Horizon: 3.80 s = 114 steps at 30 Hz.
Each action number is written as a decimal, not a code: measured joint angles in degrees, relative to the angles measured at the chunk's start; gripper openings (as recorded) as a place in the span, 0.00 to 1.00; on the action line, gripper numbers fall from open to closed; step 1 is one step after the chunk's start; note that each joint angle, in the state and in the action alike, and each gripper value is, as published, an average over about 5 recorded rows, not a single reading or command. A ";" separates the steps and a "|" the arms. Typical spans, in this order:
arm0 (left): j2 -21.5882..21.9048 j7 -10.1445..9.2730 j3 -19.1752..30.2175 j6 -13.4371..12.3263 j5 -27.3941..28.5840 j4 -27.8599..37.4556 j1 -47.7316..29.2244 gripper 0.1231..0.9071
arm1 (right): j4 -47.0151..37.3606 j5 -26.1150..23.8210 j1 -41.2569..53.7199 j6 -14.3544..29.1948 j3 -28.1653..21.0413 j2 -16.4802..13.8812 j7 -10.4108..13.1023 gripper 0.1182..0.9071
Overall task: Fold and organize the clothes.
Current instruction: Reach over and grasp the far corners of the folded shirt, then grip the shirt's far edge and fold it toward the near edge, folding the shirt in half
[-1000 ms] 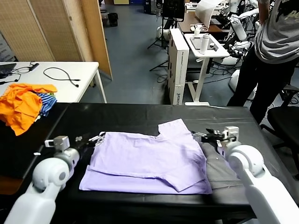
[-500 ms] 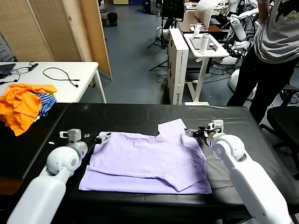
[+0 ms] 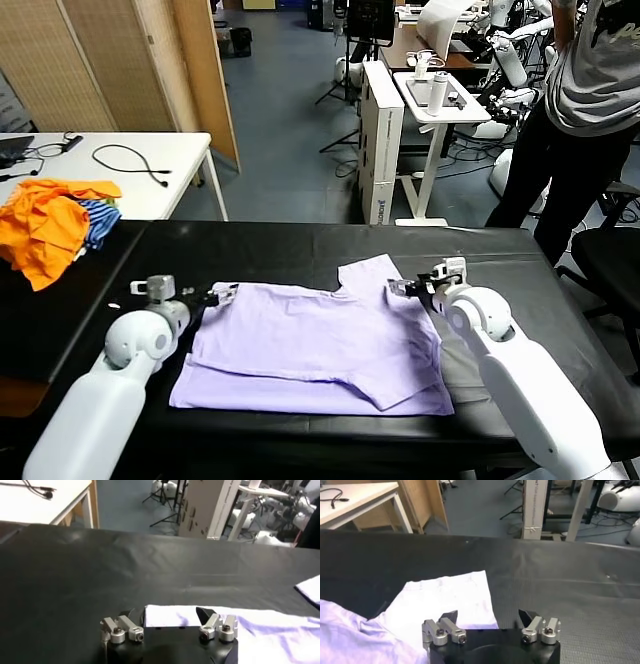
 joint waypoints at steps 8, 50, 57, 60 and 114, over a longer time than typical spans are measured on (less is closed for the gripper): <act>-0.27 0.41 0.92 0.77 0.26 1.90 -1.58 0.94 | -2.02 -0.80 1.26 0.00 -0.83 0.50 -0.69 0.62; 1.44 -0.57 -7.12 -3.23 -3.88 -8.98 8.91 0.03 | 20.45 6.12 -14.12 0.85 12.74 -7.44 -1.36 0.03; 2.20 -0.60 -9.70 -3.36 -4.69 -14.10 13.24 0.03 | 26.38 6.00 -20.32 0.02 16.27 -9.34 -0.34 0.03; 2.45 -0.63 -10.62 -3.43 -4.49 -16.32 14.82 0.03 | 28.21 5.66 -23.13 0.01 17.12 -9.99 0.62 0.03; -1.67 -1.66 -19.37 -1.02 9.10 -35.64 44.51 0.73 | 45.67 1.58 -50.73 0.00 27.44 -9.76 1.50 0.95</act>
